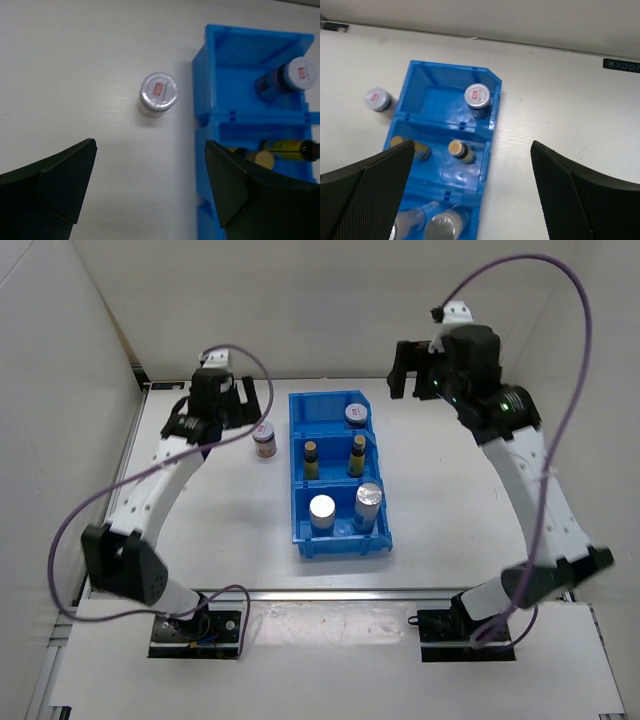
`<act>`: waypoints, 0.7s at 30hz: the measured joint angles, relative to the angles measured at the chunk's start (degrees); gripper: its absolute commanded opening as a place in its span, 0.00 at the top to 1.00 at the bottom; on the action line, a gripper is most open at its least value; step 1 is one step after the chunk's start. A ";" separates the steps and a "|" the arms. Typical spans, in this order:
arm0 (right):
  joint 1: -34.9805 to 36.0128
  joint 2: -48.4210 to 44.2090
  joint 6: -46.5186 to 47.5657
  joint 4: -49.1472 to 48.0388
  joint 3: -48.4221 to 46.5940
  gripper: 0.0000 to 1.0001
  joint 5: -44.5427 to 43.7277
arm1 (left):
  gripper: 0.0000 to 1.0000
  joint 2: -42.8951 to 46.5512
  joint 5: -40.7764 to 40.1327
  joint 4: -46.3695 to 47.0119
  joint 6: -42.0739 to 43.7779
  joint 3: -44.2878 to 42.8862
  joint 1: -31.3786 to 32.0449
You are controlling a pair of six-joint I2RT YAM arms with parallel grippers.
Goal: Organize the condiment bottles
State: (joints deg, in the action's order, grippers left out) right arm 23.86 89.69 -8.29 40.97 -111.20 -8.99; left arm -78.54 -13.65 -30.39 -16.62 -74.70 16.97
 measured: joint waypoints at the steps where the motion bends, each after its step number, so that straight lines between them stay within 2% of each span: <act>1: 0.24 -3.80 -0.39 0.09 2.62 0.00 0.50 | 0.00 -4.50 2.93 0.87 -0.33 -4.79 -0.94; 5: 1.36 -13.90 -1.88 1.92 12.83 0.00 2.54 | 0.00 -20.35 9.03 2.25 -1.51 -17.81 -2.69; 10: 1.55 -18.14 -2.99 6.69 20.98 0.00 4.39 | 0.00 -35.45 11.15 -0.44 -2.80 -24.61 -3.04; 19: 1.55 -27.34 -3.39 9.70 23.12 0.00 6.84 | 0.00 -46.01 9.92 -4.72 -3.80 -25.75 -1.42; 21: 1.55 -28.94 -3.39 9.90 23.89 0.00 7.06 | 0.10 -46.45 9.03 -5.07 -3.96 -26.03 -1.01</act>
State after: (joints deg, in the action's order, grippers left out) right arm 25.41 60.75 -11.68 50.87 -87.31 -1.93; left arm -124.99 -4.62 -35.46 -20.58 -100.73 15.97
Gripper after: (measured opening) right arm 0.998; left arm 0.978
